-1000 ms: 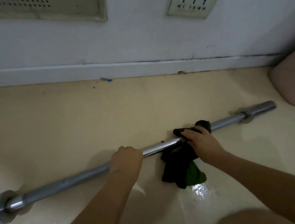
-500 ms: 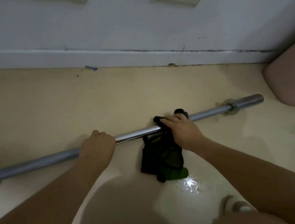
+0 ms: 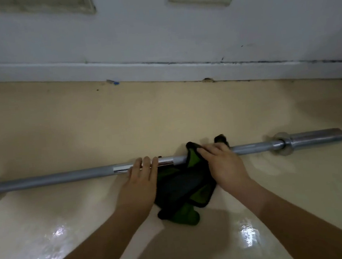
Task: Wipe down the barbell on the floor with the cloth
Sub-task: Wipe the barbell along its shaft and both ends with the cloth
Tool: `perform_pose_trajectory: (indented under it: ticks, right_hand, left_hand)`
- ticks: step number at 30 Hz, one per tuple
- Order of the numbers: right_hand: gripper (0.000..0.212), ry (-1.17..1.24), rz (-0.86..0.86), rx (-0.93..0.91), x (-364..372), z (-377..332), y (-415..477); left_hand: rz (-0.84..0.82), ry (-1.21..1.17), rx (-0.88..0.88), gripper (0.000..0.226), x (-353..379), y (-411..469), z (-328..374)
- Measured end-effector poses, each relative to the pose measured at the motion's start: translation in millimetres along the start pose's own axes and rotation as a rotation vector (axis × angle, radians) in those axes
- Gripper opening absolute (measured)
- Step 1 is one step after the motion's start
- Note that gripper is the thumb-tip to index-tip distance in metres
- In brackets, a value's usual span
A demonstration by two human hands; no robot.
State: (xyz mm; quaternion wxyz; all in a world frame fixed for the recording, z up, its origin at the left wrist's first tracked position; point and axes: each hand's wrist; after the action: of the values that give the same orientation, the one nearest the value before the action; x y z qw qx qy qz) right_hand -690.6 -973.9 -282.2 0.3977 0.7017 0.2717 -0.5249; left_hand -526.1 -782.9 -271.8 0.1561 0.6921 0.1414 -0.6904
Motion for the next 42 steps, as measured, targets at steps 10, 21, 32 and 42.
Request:
perform_pose_trajectory:
  ticks: [10,21,32,42]
  right_hand:
    - [0.031,0.128,-0.033,0.033,10,-47,3]
    - [0.038,0.041,0.005,0.296,-25,43,-17]
    - [0.055,0.016,0.078,0.441,-44,122,-48]
    - [0.058,0.122,-0.028,0.298,-37,115,-44]
  left_hand:
    - [-0.012,0.094,-0.097,0.067,5,-8,34]
    - [-0.088,0.068,-0.123,0.078,-25,11,53]
    - [-0.026,-0.091,0.082,0.063,-10,12,110]
    - [-0.084,-0.019,0.006,0.061,-15,30,126]
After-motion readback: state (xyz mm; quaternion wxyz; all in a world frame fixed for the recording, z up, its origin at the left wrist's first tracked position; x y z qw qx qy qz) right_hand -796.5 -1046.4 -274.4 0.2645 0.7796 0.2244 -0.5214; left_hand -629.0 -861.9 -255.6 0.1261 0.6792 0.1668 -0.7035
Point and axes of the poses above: each hand's wrist, its own y-axis towards the middle knuckle, its own x-axis out of the palm, z = x × y, and after that the axes turned 13 degrees about z, right-handed
